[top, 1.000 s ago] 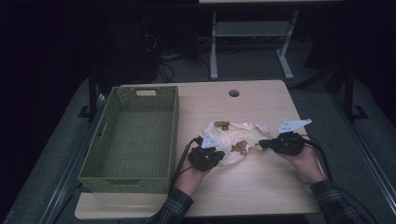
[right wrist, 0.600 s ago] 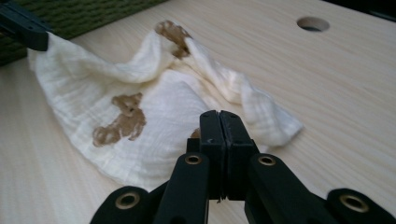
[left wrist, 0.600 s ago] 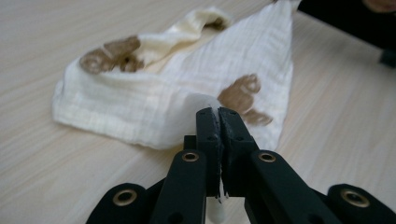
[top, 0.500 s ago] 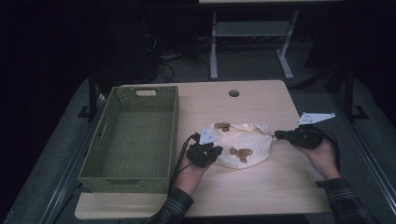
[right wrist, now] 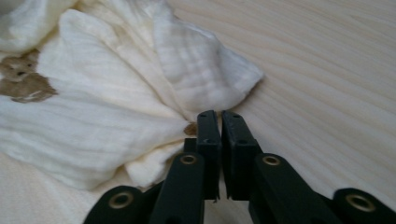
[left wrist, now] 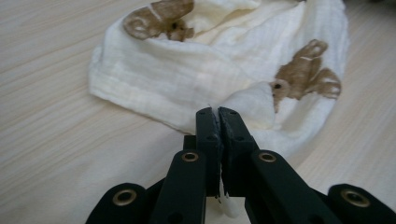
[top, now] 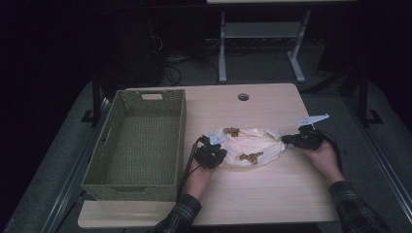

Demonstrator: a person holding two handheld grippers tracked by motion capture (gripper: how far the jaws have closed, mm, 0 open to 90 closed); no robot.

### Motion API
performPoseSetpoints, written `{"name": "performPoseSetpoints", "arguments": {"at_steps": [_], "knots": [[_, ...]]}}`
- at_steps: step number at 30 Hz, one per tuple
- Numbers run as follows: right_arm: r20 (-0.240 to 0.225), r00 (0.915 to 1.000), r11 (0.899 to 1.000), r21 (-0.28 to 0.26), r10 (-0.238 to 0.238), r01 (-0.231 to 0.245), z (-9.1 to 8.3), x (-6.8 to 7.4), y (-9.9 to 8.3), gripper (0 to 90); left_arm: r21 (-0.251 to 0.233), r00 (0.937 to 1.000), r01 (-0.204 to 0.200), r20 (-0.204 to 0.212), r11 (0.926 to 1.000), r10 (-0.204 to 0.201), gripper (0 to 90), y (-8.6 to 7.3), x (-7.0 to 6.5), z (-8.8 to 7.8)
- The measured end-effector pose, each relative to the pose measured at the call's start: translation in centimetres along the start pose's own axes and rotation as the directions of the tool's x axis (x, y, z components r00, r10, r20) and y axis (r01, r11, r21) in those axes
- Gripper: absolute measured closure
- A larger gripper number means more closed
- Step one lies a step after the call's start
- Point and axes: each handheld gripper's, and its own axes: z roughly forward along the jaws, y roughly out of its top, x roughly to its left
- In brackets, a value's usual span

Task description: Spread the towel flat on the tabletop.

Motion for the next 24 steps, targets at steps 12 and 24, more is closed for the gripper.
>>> {"name": "performPoseSetpoints", "arguments": {"at_steps": [12, 24], "knots": [[-0.068, 0.9977, 0.999, -0.043, 0.002, -0.005, -3.3, 2.1, -0.8, 75.8, 0.004, 0.9999, -0.014, -0.004, 0.9999, 0.014, 78.2, -0.2, 0.1, 0.2], [-0.079, 0.9968, 0.999, 0.052, 0.007, -0.003, -1.4, 2.9, -1.1, 73.9, 0.043, 0.9999, -0.011, 0.004, 0.9990, 0.011, 53.8, -1.5, -0.6, -0.5]]}}
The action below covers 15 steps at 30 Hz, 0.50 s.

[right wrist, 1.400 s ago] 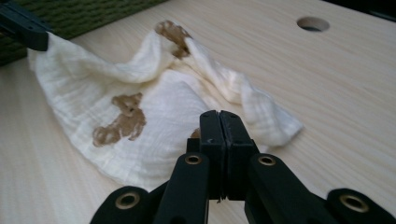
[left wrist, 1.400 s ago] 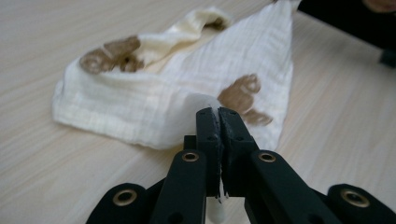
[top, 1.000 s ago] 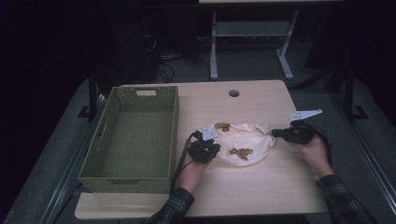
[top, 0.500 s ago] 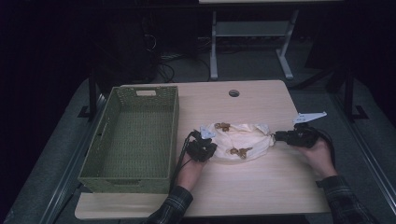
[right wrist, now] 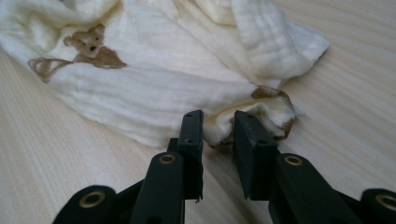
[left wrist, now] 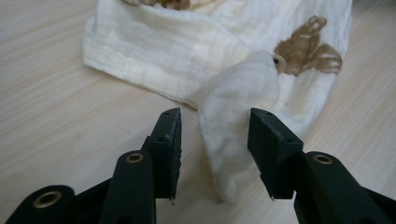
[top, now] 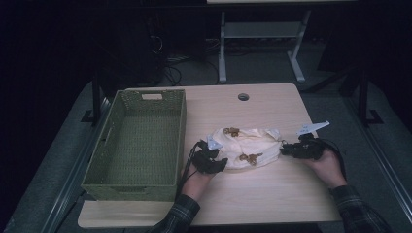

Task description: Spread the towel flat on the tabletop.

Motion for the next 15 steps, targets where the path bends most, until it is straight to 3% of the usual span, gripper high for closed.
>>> {"name": "performPoseSetpoints", "arguments": {"at_steps": [1, 4, 8, 15], "knots": [[0.000, 1.0000, 1.000, 0.000, 0.000, 0.000, 0.0, 0.0, 0.0, 73.9, 0.000, 1.0000, 0.000, 0.000, 1.0000, 0.000, 53.2, 0.0, 0.0, 0.0], [0.007, 1.0000, 1.000, 0.001, -0.002, 0.002, -0.3, 0.0, -0.3, 85.3, 0.015, 1.0000, 0.005, 0.006, 0.9999, -0.005, 51.7, -0.4, -0.2, -0.1], [0.013, 0.9996, 1.000, -0.008, -0.026, 0.026, -0.8, 0.0, -0.8, 88.0, 0.016, 1.0000, 0.005, 0.002, 0.9999, -0.005, 50.6, -0.5, -0.3, -0.3], [0.016, 0.9999, 0.998, -0.056, -0.007, 0.007, -2.4, -0.2, -1.1, 88.6, 0.009, 1.0000, -0.001, -0.003, 1.0000, 0.001, 48.6, -0.4, -0.7, -0.5]]}}
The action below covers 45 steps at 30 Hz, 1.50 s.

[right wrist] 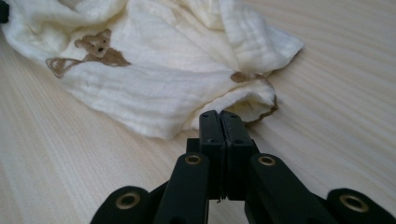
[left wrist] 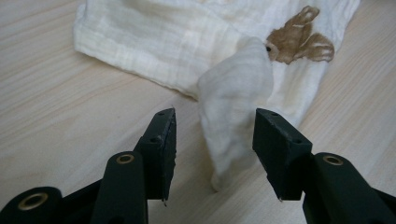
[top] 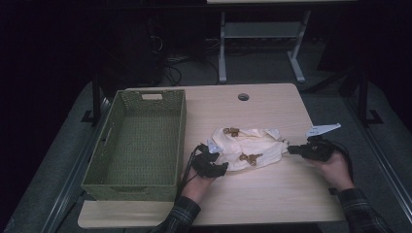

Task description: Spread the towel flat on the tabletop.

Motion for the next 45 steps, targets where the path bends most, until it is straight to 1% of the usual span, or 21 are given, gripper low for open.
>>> {"name": "performPoseSetpoints", "arguments": {"at_steps": [1, 2, 4, 5, 10, 11, 13, 15, 17, 19, 23, 25, 27, 31, 35, 36, 39, 40, 43, 44, 45], "knots": [[0.000, 0.9999, 1.000, -0.012, -0.013, 0.013, -0.2, -0.1, -0.1, 88.8, 0.000, 1.0000, -0.003, -0.002, 1.0000, 0.003, 48.6, 0.0, 0.0, 0.0], [0.004, 1.0000, 1.000, -0.023, -0.008, 0.008, -0.8, 0.0, -0.2, 88.8, -0.001, 1.0000, 0.004, 0.002, 1.0000, -0.004, 47.4, -0.1, -0.2, -0.1], [0.009, 0.9999, 1.000, -0.030, -0.009, 0.009, -1.2, -0.1, -0.4, 88.8, 0.007, 1.0000, -0.002, 0.005, 1.0000, 0.002, 46.8, -0.4, -0.2, -0.3], [0.010, 0.9999, 1.000, -0.029, 0.002, -0.002, -1.4, 0.0, -0.4, 88.8, 0.008, 1.0000, 0.002, 0.008, 1.0000, -0.002, 46.4, -0.6, -0.3, -0.4], [0.015, 0.9999, 0.999, -0.049, -0.003, 0.004, -1.8, -0.3, -0.5, 88.8, 0.019, 1.0000, 0.002, 0.008, 0.9998, -0.002, 46.0, -1.0, -0.2, -0.6], [0.016, 0.9999, 0.999, -0.049, -0.003, 0.004, -1.8, -0.3, -0.5, 88.8, 0.036, 0.9998, -0.001, 0.017, 0.9994, 0.001, 48.3, -1.0, -0.1, -0.4], [0.019, 0.9998, 0.999, -0.048, -0.008, 0.008, -1.9, -0.3, -0.5, 88.8, 0.059, 0.9993, -0.009, 0.037, 0.9982, 0.007, 57.0, -1.1, -0.2, 0.0], [0.021, 0.9997, 0.999, -0.053, -0.008, 0.010, -2.0, -0.2, -0.5, 88.8, 0.080, 0.9982, -0.020, 0.058, 0.9966, 0.016, 71.5, -1.0, -0.4, 0.1], [0.025, 0.9997, 0.998, -0.062, -0.009, 0.010, -2.3, -0.2, -0.4, 88.8, 0.071, 0.9972, -0.033, 0.069, 0.9969, 0.028, 80.7, -0.8, -0.6, 0.0], [0.024, 0.9997, 0.998, -0.070, -0.001, 0.003, -2.7, 0.0, -0.5, 88.8, 0.054, 0.9965, -0.035, 0.078, 0.9979, 0.030, 84.3, -0.5, -0.9, -0.5], [0.043, 0.9989, 0.997, -0.070, -0.018, 0.021, -3.4, 0.0, -1.0, 88.8, 0.037, 0.9949, -0.025, 0.098, 0.9990, 0.021, 85.2, -0.3, -1.4, -1.3], [0.051, 0.9985, 0.997, -0.076, -0.018, 0.022, -4.3, 0.1, -1.6, 88.8, 0.036, 0.9939, -0.038, 0.105, 0.9986, 0.034, 85.6, -0.3, -2.0, -2.0], [0.057, 0.9981, 0.997, -0.075, -0.023, 0.027, -4.9, 0.3, -2.0, 88.8, 0.032, 0.9929, -0.034, 0.115, 0.9989, 0.030, 85.6, -0.5, -2.3, -2.4], [0.066, 0.9972, 0.997, -0.066, -0.035, 0.039, -5.9, 0.9, -3.0, 88.8, 0.046, 0.9942, -0.030, 0.105, 0.9985, 0.025, 85.6, -0.9, -2.3, -2.8], [0.054, 0.9976, 0.998, -0.053, -0.042, 0.045, -6.5, 1.7, -4.4, 88.8, 0.067, 0.9947, -0.021, 0.102, 0.9976, 0.014, 85.9, -1.1, -2.3, -3.0], [0.054, 0.9976, 0.998, -0.053, -0.042, 0.045, -6.5, 1.7, -4.4, 88.8, 0.067, 0.9947, -0.021, 0.102, 0.9976, 0.014, 86.0, -1.1, -2.3, -3.0], [0.032, 0.9986, 0.999, -0.025, -0.043, 0.044, -6.5, 2.9, -5.7, 88.8, 0.080, 0.9950, -0.016, 0.099, 0.9967, 0.008, 86.1, -1.7, -2.5, -3.4], [0.029, 0.9979, 0.998, -0.017, -0.057, 0.058, -6.5, 3.1, -6.0, 88.8, 0.090, 0.9952, -0.014, 0.098, 0.9959, 0.005, 86.3, -1.8, -2.5, -3.5], [0.006, 0.9987, 0.999, -0.004, -0.050, 0.050, -6.6, 3.9, -6.8, 88.8, 0.101, 0.9952, -0.011, 0.098, 0.9948, 0.001, 86.4, -2.4, -2.5, -3.9], [0.006, 0.9987, 0.999, -0.004, -0.050, 0.050, -6.6, 3.9, -6.8, 88.8, 0.101, 0.9952, -0.011, 0.098, 0.9948, 0.001, 86.3, -2.4, -2.5, -3.9], [-0.009, 0.9984, 0.998, 0.009, -0.056, 0.056, -6.4, 4.5, -7.3, 88.8, 0.106, 0.9953, -0.013, 0.097, 0.9943, 0.002, 86.3, -2.5, -2.5, -4.0]]}}
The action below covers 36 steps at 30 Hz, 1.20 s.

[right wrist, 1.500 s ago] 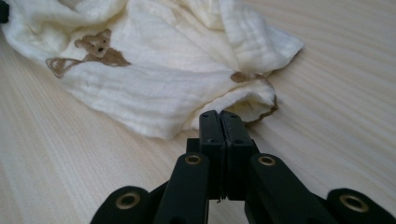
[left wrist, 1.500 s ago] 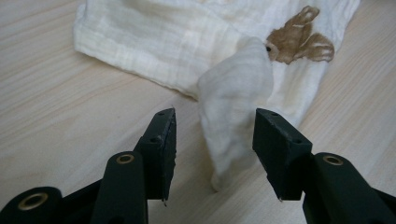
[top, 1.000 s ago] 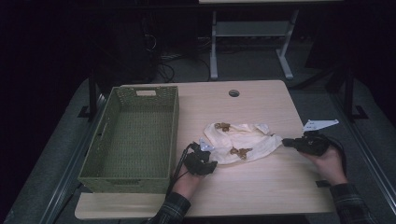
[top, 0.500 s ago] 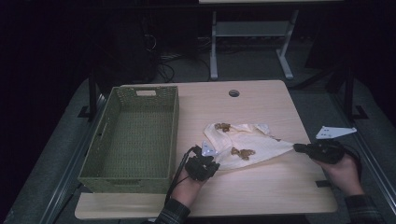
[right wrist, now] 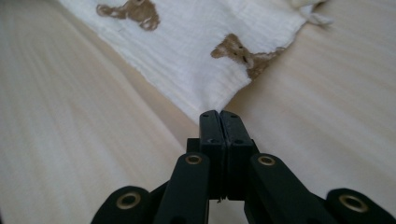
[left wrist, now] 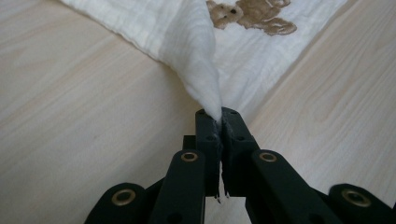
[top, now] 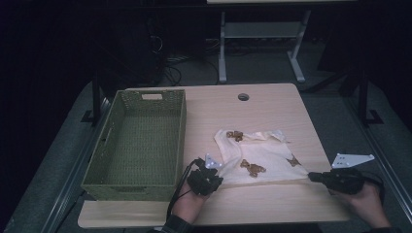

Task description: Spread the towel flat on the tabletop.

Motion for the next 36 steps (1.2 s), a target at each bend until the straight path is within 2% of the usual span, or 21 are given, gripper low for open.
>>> {"name": "performPoseSetpoints", "arguments": {"at_steps": [2, 5, 8, 10, 11, 15, 16, 18, 27, 30, 32, 36], "knots": [[-0.012, 0.9999, 1.000, 0.014, 0.004, -0.004, 0.1, 0.6, -0.4, 88.7, 0.000, 1.0000, 0.004, -0.006, 1.0000, -0.004, 85.6, -0.3, -0.1, 0.1], [-0.022, 0.9997, 1.000, 0.027, 0.004, -0.004, 0.4, 0.9, -0.6, 87.3, -0.012, 0.9997, 0.001, -0.022, 0.9999, -0.001, 72.8, -0.2, -0.1, 0.1], [-0.016, 0.9998, 1.000, 0.001, -0.009, 0.009, 0.4, 0.9, -0.3, 76.9, -0.037, 0.9991, -0.007, -0.041, 0.9993, 0.005, 64.0, 0.2, -0.1, 0.2], [-0.012, 0.9999, 1.000, -0.015, -0.009, 0.009, 0.4, 0.8, 0.0, 74.5, -0.051, 0.9991, -0.002, -0.043, 0.9987, 0.000, 62.1, 0.6, -0.1, 0.3], [-0.016, 0.9998, 1.000, -0.021, -0.009, 0.009, 0.4, 0.7, 0.3, 74.4, -0.049, 0.9985, -0.022, -0.050, 0.9985, 0.020, 61.3, 0.8, 0.0, 0.4], [-0.011, 0.9999, 1.000, -0.027, -0.013, 0.013, 0.7, 0.4, 0.9, 74.4, -0.062, 0.9978, -0.031, -0.061, 0.9976, 0.027, 59.2, 1.5, 0.0, 0.7], [-0.006, 0.9998, 0.999, -0.036, -0.020, 0.020, 1.0, 0.2, 1.4, 74.5, -0.059, 0.9965, -0.053, -0.067, 0.9969, 0.049, 59.2, 2.0, 0.1, 0.9], [-0.005, 0.9998, 0.999, -0.038, -0.021, 0.020, 1.3, 0.0, 1.9, 74.5, -0.059, 0.9956, -0.062, -0.073, 0.9963, 0.058, 59.2, 2.5, 0.2, 1.0], [-0.023, 0.9994, 0.998, -0.049, -0.027, 0.026, 2.6, -0.7, 3.4, 77.1, -0.089, 0.9951, -0.057, -0.086, 0.9944, 0.049, 68.4, 4.7, 1.6, 2.3], [-0.028, 0.9992, 0.999, -0.043, -0.030, 0.029, 3.3, -0.8, 3.9, 77.1, -0.071, 0.9929, -0.065, -0.104, 0.9954, 0.057, 78.2, 5.8, 2.5, 3.5], [-0.031, 0.9988, 0.999, -0.039, -0.037, 0.036, 3.6, -0.7, 4.0, 77.1, -0.061, 0.9939, -0.058, -0.097, 0.9964, 0.052, 83.3, 6.3, 2.9, 4.2], [-0.033, 0.9988, 0.999, -0.031, -0.035, 0.034, 3.7, -0.7, 4.0, 77.1, -0.036, 0.9926, -0.058, -0.109, 0.9977, 0.054, 86.5, 6.9, 3.6, 5.7]]}}
